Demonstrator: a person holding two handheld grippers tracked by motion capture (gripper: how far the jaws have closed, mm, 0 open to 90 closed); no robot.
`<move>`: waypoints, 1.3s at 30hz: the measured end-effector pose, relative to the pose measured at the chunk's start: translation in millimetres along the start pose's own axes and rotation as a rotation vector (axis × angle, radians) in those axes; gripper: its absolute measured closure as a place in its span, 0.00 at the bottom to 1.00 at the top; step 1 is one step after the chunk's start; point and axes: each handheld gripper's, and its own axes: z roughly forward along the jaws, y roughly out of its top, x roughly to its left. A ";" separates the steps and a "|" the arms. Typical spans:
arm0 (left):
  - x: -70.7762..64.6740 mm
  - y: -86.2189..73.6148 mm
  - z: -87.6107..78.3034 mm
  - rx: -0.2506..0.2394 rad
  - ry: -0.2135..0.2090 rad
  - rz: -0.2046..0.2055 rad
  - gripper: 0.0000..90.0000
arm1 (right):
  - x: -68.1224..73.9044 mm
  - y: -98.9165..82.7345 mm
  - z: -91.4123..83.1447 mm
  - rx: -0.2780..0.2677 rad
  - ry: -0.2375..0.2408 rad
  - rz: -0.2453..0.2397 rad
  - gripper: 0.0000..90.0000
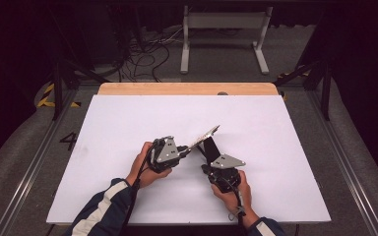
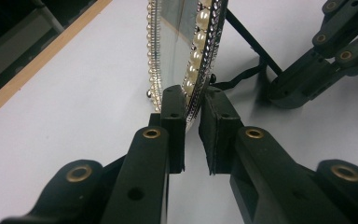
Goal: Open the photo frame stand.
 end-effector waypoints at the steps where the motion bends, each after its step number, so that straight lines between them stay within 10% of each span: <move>1: -0.2 0.3 -0.8 -0.004 -0.001 -0.004 0.91 | -0.8 0.0 -0.3 -0.002 0.003 0.003 1.00; 39: 2.6 -5.4 35.6 0.013 0.017 -0.037 0.83 | -5.6 -6.9 -7.9 -0.007 -0.007 0.021 1.00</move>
